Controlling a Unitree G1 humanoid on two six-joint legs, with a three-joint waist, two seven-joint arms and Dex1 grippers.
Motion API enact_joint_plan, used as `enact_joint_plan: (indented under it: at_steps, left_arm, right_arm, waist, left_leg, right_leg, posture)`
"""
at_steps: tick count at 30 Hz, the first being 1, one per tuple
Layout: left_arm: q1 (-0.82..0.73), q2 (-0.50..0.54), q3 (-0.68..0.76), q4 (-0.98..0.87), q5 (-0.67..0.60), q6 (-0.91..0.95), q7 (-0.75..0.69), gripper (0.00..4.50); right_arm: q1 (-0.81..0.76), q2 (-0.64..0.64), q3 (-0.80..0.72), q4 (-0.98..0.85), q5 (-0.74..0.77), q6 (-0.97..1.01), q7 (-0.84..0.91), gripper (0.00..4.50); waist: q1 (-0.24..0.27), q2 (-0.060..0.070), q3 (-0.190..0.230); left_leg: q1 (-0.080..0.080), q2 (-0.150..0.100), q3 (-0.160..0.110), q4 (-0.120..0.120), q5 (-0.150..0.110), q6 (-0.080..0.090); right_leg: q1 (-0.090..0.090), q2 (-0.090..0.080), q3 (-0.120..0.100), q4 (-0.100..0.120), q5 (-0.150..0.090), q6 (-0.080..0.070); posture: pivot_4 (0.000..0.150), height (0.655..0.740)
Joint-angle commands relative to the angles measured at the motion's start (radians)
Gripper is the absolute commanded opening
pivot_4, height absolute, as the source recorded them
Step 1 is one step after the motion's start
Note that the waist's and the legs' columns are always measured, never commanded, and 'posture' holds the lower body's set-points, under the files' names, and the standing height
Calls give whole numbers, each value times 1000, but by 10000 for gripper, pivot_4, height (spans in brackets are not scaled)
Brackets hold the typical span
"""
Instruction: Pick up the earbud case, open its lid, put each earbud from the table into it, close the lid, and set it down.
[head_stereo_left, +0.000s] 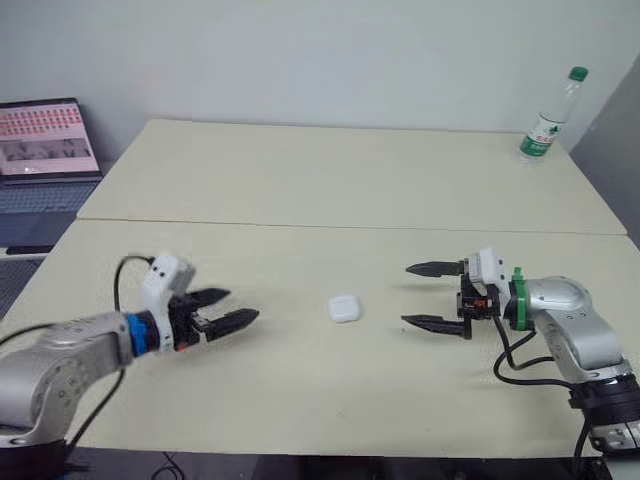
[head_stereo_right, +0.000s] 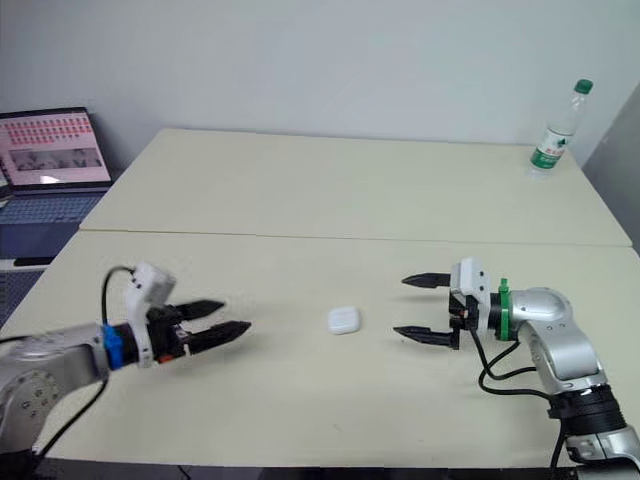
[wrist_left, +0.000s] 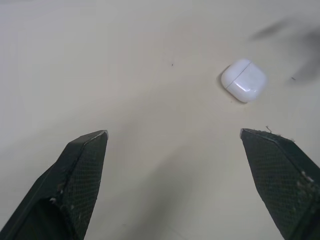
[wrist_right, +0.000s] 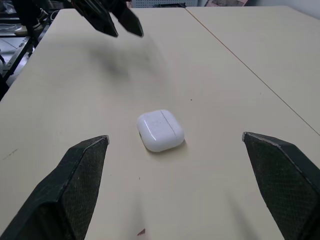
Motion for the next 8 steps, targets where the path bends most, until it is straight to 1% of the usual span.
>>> enact_joint_plan:
  at_steps: [1,2,4,8]
  left_arm:
    - [20,20,11,-5,124,-248,-82,44564]
    - [27,18,13,-3,152,-299,-93,44564]
    - [13,0,39,18,159,-328,-74,44564]
    - [7,-30,68,45,145,-342,-52,44564]
  right_arm:
    - [-16,-23,-47,-25,33,28,-8,45000]
    - [-17,-24,-53,-31,40,42,-16,45000]
    - [-25,-35,-71,-45,53,73,-29,45000]
    - [-35,-62,-90,-54,59,108,-43,45000]
  waist:
    - [7,0,0]
    - [8,0,0]
    - [9,0,0]
    - [8,0,0]
  left_leg:
    - [-1,0,1,0,0,0]
    - [-1,0,1,0,0,0]
    - [-3,0,2,1,0,1]
    - [-3,0,0,0,-1,1]
  right_leg:
    - [0,-1,1,-1,0,1]
    - [0,-1,0,-1,1,1]
    - [-1,-1,0,-2,1,1]
    - [-1,-1,-1,-1,1,2]
  posture:
    - [1500,7400]
    - [1500,7400]
    - [1500,7400]
    - [1500,7400]
